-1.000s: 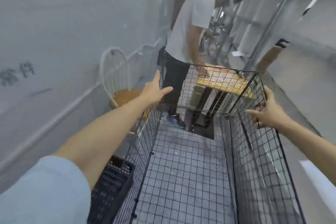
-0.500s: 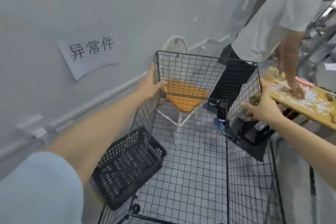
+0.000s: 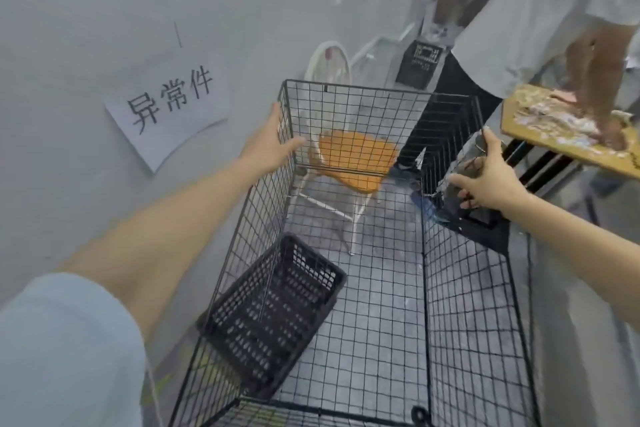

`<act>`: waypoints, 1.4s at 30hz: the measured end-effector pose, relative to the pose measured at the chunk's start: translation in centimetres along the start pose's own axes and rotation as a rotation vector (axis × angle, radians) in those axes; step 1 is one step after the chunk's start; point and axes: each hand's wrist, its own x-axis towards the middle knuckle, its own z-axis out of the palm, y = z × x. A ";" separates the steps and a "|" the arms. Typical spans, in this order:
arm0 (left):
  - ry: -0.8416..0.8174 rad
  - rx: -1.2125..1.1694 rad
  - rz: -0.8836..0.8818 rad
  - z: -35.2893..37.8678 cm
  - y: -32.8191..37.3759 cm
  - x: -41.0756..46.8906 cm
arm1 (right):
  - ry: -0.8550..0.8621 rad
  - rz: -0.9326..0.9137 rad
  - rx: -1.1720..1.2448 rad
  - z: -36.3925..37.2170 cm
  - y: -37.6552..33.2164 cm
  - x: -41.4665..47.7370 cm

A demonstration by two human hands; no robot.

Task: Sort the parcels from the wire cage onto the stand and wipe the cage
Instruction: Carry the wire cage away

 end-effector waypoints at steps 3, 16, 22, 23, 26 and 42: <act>-0.047 0.005 0.034 -0.2 -0.3 0.9 | 0.030 0.035 -0.001 0.7 0.2 -1.0; -0.165 -0.024 0.091 -1.7 -4.8 3.4 | 0.049 0.128 0.029 4.4 -3.5 -5.0; -0.282 0.016 0.184 -4.0 -9.6 4.9 | 0.152 0.263 0.062 9.9 -6.8 -10.7; -0.303 0.032 0.202 -4.4 -10.3 5.5 | 0.170 0.287 0.063 10.8 -7.3 -11.6; -0.343 0.042 0.247 -5.7 -11.2 5.3 | 0.215 0.353 0.086 13.4 -8.4 -14.4; -0.554 0.036 0.229 3.4 -19.6 10.2 | 0.237 0.535 0.167 22.7 -2.3 -13.9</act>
